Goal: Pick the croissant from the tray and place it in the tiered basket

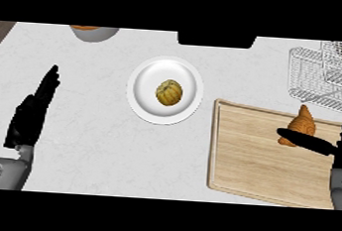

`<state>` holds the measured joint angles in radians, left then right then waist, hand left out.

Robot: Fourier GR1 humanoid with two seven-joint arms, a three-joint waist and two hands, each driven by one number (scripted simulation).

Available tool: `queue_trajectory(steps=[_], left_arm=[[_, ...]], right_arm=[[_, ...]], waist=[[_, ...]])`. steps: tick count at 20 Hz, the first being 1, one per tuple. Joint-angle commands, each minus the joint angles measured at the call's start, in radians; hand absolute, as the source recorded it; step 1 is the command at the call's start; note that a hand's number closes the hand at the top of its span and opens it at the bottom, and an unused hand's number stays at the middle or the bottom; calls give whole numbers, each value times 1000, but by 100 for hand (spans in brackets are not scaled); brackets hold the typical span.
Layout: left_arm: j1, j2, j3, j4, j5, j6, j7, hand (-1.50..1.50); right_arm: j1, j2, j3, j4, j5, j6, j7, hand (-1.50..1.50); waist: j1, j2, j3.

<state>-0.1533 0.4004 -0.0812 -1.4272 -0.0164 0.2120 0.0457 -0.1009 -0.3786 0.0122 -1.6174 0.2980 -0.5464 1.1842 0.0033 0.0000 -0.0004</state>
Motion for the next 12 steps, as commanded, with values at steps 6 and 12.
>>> queue_trajectory(steps=[6, 12], left_arm=[[0, -24, 43, 3, -26, -31, -2, 0], [6, -18, 37, -26, -48, -44, 16, 0]], right_arm=[[-99, 54, -44, 171, -38, 48, 6, -150], [-158, 118, 9, 235, -109, 103, -117, 150]], waist=[[0, 0, 0], [7, 1, 1]])
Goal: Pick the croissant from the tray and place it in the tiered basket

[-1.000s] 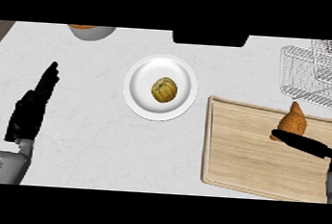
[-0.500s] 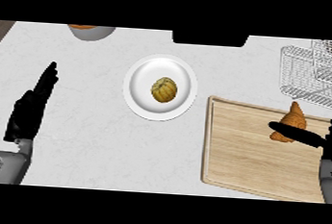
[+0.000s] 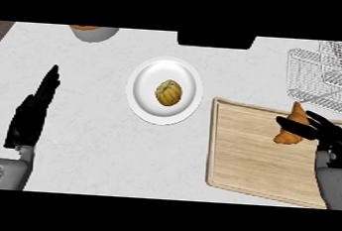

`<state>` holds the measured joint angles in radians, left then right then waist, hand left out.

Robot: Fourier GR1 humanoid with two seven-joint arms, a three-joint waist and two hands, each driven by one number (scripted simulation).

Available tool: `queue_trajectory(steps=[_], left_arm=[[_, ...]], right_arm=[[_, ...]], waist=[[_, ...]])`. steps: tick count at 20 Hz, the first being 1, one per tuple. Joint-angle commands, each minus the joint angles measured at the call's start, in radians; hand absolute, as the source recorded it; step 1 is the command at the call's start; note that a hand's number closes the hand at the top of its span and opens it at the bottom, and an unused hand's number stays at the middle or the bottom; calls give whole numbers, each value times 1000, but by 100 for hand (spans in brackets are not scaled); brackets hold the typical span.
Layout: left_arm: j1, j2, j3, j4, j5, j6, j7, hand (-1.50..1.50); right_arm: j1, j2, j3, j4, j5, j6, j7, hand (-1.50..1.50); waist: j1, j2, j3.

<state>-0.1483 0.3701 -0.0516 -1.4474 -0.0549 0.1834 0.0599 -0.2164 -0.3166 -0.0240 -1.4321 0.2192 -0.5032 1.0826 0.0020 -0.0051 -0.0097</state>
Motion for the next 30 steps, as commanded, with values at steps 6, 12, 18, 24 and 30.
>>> queue_trajectory(steps=[6, 12, 18, 24, 30], left_arm=[[30, -9, 35, -12, 2, -27, -33, 0], [-18, -52, 21, 41, -61, -11, -28, 0], [-64, -41, 0, 8, -43, -49, 2, 0], [-32, -39, 24, 6, -35, -50, 13, 0], [-33, -24, 53, 23, -38, -47, 8, 0]], right_arm=[[-58, -2, 69, 155, 39, 86, -74, 150], [10, -1, -10, -81, 41, 29, 25, 150], [-207, -37, 359, 40, 224, 301, -133, 150], [-479, 81, 411, 165, 345, 259, -176, 150], [-624, 16, 361, 34, 515, 225, -69, 150]], waist=[[8, 7, 10], [-9, 4, 9], [79, 23, 5], [34, 10, 10], [3, -1, 9]])
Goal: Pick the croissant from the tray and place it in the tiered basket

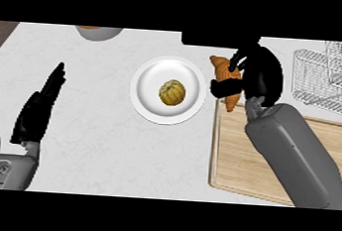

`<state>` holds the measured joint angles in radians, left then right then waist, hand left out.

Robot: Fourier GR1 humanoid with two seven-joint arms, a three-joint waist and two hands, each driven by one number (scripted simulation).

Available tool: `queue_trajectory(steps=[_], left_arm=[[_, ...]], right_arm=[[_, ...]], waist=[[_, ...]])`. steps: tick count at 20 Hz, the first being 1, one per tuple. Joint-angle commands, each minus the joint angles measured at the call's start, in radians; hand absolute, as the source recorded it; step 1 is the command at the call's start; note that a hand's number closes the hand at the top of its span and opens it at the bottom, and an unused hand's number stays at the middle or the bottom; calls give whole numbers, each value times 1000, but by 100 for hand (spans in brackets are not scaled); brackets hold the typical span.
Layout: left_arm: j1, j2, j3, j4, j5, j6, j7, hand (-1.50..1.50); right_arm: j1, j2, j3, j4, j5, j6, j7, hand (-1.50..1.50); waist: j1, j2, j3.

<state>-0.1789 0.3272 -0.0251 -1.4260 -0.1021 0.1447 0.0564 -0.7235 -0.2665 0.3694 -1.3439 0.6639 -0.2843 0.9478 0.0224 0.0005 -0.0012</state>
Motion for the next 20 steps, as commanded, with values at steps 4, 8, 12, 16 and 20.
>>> queue_trajectory(steps=[4, 8, 12, 16, 20], left_arm=[[36, -35, -7, -21, -29, 37, 27, 0], [20, -20, 13, -33, -12, 7, 27, 0], [1, -33, 2, -18, -29, 3, 39, 0], [40, -10, 40, -29, 4, -43, -5, 0], [53, -29, 30, -8, -31, -17, -31, 0]], right_arm=[[-134, -82, -88, -100, 129, 13, 62, 150], [-146, -195, -136, -121, 145, 134, 38, 150], [-242, -223, -158, -94, 144, 290, 82, 150], [-276, -232, -305, 20, 37, 255, -60, 150], [-287, -344, -335, 58, -10, 402, -159, 150]], waist=[[-23, -5, 1], [-28, -3, 1], [-24, -3, 1], [-14, 0, 1], [-19, -1, 1]])
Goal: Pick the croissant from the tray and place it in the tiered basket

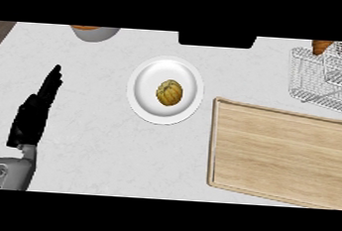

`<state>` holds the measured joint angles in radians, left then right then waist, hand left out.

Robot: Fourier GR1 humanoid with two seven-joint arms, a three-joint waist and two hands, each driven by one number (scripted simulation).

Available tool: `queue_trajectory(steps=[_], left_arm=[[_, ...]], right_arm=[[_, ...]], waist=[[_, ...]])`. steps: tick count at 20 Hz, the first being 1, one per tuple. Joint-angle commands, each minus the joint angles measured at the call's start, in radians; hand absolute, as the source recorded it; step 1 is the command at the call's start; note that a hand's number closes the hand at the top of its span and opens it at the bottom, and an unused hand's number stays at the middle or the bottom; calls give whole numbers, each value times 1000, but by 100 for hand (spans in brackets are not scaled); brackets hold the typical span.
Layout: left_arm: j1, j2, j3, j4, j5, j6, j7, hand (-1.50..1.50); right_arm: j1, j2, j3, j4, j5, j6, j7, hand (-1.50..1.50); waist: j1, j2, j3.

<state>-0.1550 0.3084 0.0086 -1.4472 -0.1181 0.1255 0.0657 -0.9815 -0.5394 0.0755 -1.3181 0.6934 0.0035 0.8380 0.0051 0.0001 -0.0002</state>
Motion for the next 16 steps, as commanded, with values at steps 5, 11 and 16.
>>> queue_trajectory(steps=[5, 11, 16], left_arm=[[-32, -25, -3, 45, -36, 13, -25, 0], [-6, -8, -18, -82, -21, -22, 71, 0], [-30, -45, 1, 19, -44, 13, -4, 0]], right_arm=[[-22, -112, -27, 214, 90, 1, -207, 150], [-38, -201, 21, 436, 248, -34, -268, 150], [-81, -240, -25, 577, 270, -85, -418, 150]], waist=[[0, 4, 0], [23, 5, 1], [10, 6, 0]])
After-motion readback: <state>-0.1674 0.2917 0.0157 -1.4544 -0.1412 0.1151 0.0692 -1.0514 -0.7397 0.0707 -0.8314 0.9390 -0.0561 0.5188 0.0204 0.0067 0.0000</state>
